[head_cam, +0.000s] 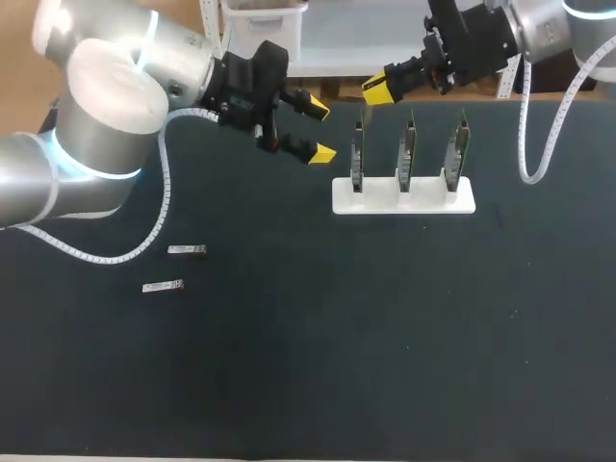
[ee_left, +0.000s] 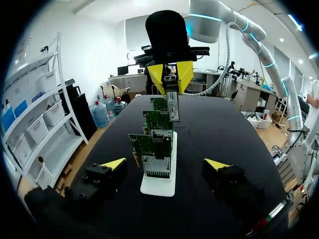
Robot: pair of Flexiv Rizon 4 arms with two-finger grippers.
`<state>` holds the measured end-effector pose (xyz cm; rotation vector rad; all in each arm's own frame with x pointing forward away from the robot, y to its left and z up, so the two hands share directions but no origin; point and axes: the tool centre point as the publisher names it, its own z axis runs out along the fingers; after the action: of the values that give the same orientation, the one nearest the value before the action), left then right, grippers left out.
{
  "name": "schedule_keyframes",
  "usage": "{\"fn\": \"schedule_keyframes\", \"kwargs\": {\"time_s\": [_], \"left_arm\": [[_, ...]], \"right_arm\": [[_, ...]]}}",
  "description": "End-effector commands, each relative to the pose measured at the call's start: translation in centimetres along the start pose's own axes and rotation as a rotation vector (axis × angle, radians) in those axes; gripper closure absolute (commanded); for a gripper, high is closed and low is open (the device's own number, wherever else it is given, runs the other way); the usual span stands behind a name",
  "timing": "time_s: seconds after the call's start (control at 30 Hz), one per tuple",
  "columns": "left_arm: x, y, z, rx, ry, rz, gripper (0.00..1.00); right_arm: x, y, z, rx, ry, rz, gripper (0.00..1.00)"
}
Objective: Pick up the optical module with the left hand, and insert it into the network port with the right hand.
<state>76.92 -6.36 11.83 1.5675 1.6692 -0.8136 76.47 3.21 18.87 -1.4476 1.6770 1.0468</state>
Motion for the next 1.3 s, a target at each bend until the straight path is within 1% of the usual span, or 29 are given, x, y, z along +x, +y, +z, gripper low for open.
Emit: {"fn": "schedule_keyframes", "kwargs": {"time_s": [0.03, 0.23, 0.4, 0.53, 0.7, 1.3], "left_arm": [[0.4, 1.2, 0.5, 0.028, 0.032, -0.012, 0.00], [1.2, 1.4, 0.7, 0.031, 0.067, -0.034, 0.00], [1.0, 1.5, 1.0, 0.075, 0.091, -0.021, 0.00], [0.9, 1.6, 1.0, 0.083, 0.097, -0.020, 0.00], [0.9, 1.0, 1.5, 0.102, 0.109, -0.016, 0.00], [1.4, 0.3, 2.0, 0.125, 0.138, -0.015, 0.00]], "right_arm": [[0.2, 0.3, -0.1, 0.009, -0.006, -0.001, 1.00], [0.3, 0.3, -0.2, 0.014, -0.010, 0.003, 1.00], [0.3, 0.3, -0.2, 0.020, -0.019, 0.000, 1.00], [0.4, 0.3, -0.3, 0.023, -0.025, 0.001, 1.00], [0.6, 0.1, -0.6, 0.031, -0.031, 0.004, 1.00], [0.5, 0.1, -0.5, 0.025, -0.034, -0.003, 1.00]]}}
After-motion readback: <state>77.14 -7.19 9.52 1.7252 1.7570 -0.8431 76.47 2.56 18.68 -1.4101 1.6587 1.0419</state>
